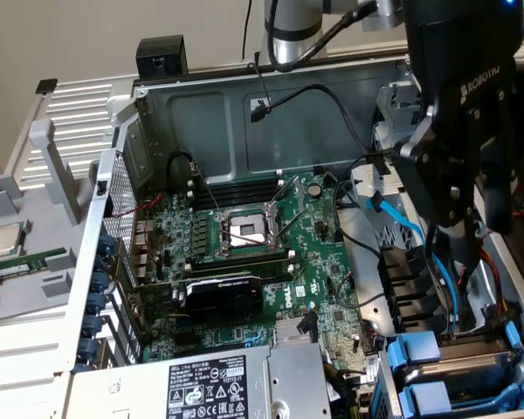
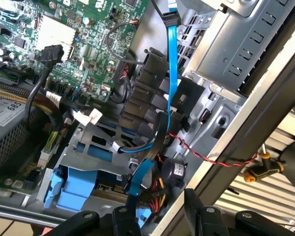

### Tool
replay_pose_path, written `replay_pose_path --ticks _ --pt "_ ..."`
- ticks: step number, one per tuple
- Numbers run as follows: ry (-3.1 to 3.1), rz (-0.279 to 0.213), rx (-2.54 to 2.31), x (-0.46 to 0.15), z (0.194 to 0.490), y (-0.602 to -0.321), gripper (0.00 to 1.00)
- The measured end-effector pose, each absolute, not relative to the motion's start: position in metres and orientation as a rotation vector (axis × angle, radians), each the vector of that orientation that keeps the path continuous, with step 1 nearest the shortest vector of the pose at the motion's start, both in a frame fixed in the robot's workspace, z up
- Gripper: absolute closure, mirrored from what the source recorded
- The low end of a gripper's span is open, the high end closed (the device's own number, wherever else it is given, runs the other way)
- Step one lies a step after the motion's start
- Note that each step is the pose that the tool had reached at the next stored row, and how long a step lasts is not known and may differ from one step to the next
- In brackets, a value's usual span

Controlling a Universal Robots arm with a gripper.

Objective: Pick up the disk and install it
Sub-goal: 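Insert the first disk wire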

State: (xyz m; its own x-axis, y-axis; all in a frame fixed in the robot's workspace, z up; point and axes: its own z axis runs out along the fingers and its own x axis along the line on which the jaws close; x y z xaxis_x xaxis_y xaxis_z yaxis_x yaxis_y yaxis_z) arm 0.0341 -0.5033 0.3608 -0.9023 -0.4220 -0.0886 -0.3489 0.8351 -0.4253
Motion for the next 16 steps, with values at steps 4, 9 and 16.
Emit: replay_pose_path --ticks 4,9,16 --pt "2.834 -0.607 -0.600 0.032 0.374 -0.503 0.51" --pt "2.831 -0.608 -0.598 0.026 0.391 -0.504 0.51" --pt "2.829 -0.607 -0.597 0.022 0.418 -0.508 0.51"
